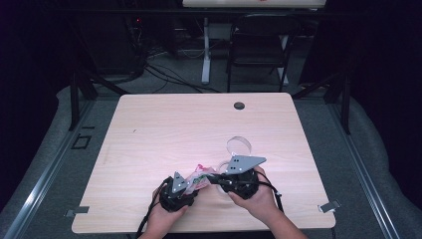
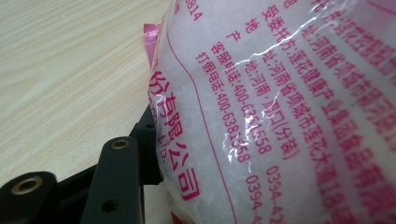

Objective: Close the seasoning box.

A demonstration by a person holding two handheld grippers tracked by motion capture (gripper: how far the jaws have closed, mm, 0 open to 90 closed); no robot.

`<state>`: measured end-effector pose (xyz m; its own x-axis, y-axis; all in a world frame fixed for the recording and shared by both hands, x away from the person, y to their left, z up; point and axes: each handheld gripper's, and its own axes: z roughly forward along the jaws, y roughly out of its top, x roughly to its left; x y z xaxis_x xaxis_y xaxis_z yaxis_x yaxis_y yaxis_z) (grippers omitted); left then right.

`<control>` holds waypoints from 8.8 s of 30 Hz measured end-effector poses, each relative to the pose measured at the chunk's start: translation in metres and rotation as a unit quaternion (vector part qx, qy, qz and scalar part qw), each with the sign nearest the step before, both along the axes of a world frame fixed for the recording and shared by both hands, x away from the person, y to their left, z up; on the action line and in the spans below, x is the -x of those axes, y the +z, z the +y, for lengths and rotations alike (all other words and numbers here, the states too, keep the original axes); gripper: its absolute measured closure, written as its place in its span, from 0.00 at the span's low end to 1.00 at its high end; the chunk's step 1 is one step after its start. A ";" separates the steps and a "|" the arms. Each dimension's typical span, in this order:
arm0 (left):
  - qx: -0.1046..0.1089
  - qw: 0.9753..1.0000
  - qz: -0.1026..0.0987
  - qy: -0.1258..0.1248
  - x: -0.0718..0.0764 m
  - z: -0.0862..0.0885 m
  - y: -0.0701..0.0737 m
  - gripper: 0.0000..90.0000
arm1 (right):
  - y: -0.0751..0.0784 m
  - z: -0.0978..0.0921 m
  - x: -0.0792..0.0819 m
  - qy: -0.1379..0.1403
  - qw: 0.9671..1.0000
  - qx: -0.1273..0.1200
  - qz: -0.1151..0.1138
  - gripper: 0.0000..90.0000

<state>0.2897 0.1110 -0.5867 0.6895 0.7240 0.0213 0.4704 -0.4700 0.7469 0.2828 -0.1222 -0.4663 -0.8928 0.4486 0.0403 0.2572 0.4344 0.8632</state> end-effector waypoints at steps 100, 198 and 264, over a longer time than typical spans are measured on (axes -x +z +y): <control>-0.196 0.967 -0.162 -0.021 -0.038 -0.026 0.069 0.64 | 0.026 -0.011 -0.001 0.043 0.966 0.132 -0.220 0.68; -0.330 0.891 -0.309 -0.027 -0.025 -0.038 0.084 0.66 | 0.016 -0.037 -0.023 -0.028 0.995 0.032 -0.095 0.98; -0.414 0.833 -0.362 -0.055 -0.017 -0.049 0.096 0.66 | 0.008 -0.050 -0.026 -0.037 0.996 0.036 -0.069 0.98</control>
